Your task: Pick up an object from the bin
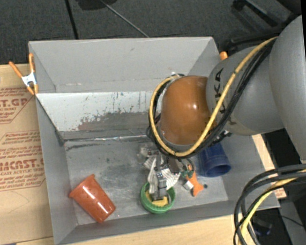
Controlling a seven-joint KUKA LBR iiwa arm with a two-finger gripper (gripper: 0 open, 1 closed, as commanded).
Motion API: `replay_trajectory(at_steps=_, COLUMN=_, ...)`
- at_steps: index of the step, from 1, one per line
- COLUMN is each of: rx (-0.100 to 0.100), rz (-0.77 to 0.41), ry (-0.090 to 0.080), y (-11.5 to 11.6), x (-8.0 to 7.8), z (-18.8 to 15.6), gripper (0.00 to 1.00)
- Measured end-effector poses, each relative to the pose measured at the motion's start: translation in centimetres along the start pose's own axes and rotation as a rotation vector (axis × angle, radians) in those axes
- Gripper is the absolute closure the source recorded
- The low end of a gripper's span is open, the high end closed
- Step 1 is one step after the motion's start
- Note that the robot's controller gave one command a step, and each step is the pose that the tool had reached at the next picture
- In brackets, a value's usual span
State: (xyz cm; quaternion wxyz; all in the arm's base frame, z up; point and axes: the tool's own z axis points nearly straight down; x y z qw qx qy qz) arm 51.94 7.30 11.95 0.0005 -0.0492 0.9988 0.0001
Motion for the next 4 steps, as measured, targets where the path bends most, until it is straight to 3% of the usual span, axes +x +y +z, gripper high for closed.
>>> replay_trajectory(at_steps=1, rx=0.001, rz=-0.292, ry=-0.002, y=-3.7, x=0.4, z=4.8, gripper=1.00)
replay_trajectory(at_steps=2, rx=0.000, rz=-0.292, ry=-0.003, y=-3.6, x=0.4, z=4.8, gripper=1.00)
replay_trajectory(at_steps=3, rx=-0.002, rz=-0.297, ry=0.007, y=-3.4, x=0.7, z=0.1, gripper=1.00)
replay_trajectory(at_steps=4, rx=-0.001, rz=-0.335, ry=-0.002, y=-4.7, x=-2.9, z=-12.5, gripper=1.00)
